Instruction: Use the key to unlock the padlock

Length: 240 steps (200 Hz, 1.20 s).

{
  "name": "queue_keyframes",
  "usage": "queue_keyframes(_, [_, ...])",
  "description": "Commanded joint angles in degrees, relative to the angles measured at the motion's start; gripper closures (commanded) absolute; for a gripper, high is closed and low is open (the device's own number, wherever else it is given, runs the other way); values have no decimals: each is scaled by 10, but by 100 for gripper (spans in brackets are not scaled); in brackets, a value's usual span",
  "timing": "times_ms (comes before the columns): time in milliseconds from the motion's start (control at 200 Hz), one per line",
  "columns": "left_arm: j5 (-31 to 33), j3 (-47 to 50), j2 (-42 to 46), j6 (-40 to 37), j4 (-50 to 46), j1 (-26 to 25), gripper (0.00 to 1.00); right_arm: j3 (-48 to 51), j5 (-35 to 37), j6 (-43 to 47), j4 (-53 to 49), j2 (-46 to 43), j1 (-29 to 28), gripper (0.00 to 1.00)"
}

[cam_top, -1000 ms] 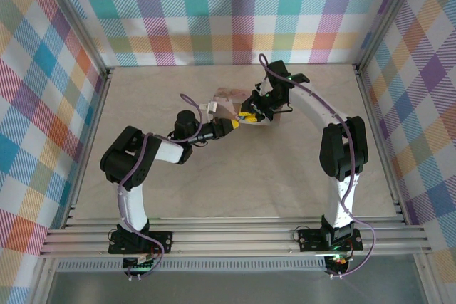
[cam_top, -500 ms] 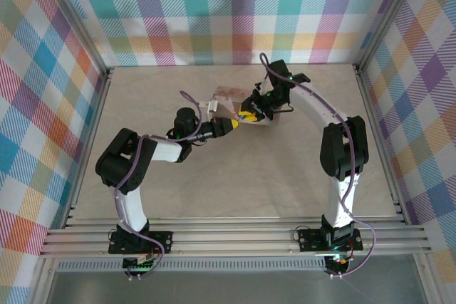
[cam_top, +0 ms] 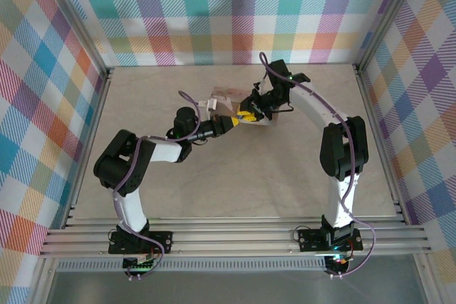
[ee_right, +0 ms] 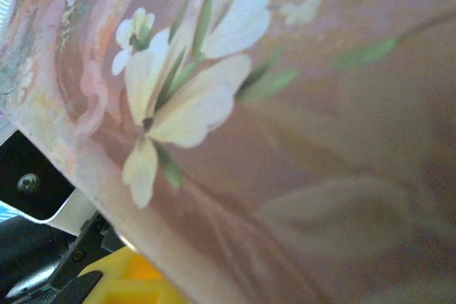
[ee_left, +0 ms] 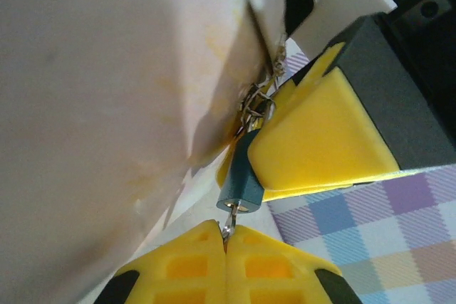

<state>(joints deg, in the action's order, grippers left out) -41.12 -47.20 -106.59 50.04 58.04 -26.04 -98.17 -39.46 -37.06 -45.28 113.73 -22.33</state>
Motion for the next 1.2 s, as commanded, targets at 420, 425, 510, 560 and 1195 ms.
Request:
queue_keyframes(420, [76,55,19,-147,63,-39,100,78,-27,-6,-1,3,-31,99])
queue_keyframes(425, [77,56,19,-149,64,-39,100,80,-27,-6,0,3,-31,99])
queue_keyframes(510, [98,66,-9,-157,77,-49,100,104,-21,-8,15,6,-32,96])
queue_keyframes(560, [111,74,-25,-155,95,-52,100,117,-15,-7,25,8,-32,94])
queue_keyframes(1195, [160,114,-140,-162,192,-68,100,188,-1,8,120,60,-32,85])
